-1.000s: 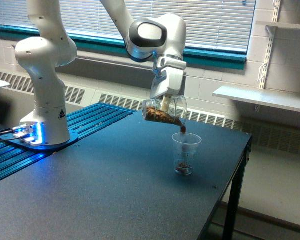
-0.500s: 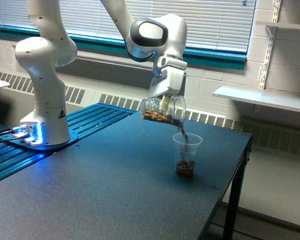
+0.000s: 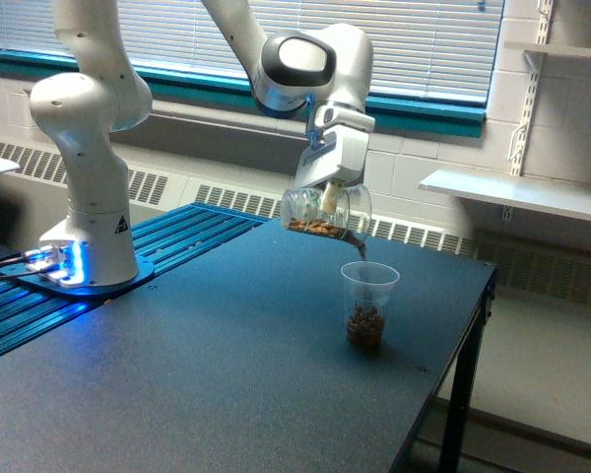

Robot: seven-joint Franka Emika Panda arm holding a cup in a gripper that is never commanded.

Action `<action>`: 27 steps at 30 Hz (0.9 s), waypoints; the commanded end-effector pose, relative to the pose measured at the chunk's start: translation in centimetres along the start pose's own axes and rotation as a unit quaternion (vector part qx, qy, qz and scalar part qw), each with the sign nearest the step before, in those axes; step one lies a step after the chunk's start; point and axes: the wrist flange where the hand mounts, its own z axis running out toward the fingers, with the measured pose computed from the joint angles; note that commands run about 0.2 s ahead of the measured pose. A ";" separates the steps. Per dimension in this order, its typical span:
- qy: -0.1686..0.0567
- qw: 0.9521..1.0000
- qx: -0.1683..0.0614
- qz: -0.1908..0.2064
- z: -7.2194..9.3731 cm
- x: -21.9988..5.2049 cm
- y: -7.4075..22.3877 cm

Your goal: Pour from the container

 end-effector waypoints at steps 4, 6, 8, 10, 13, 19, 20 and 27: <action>0.000 0.999 -0.017 -0.028 -1.1 0.7 0.1; -0.002 0.999 -0.018 -0.032 -1.3 0.8 0.1; -0.002 0.999 -0.021 -0.034 -1.3 0.8 0.2; -0.003 0.999 -0.021 -0.036 -1.3 0.8 0.1; -0.005 0.999 -0.022 -0.038 -1.3 0.8 0.1; -0.007 0.999 -0.027 -0.046 -1.5 0.9 0.3; -0.007 0.998 -0.028 -0.047 -1.5 0.9 0.4; -0.012 0.998 -0.030 -0.054 -1.7 1.0 0.5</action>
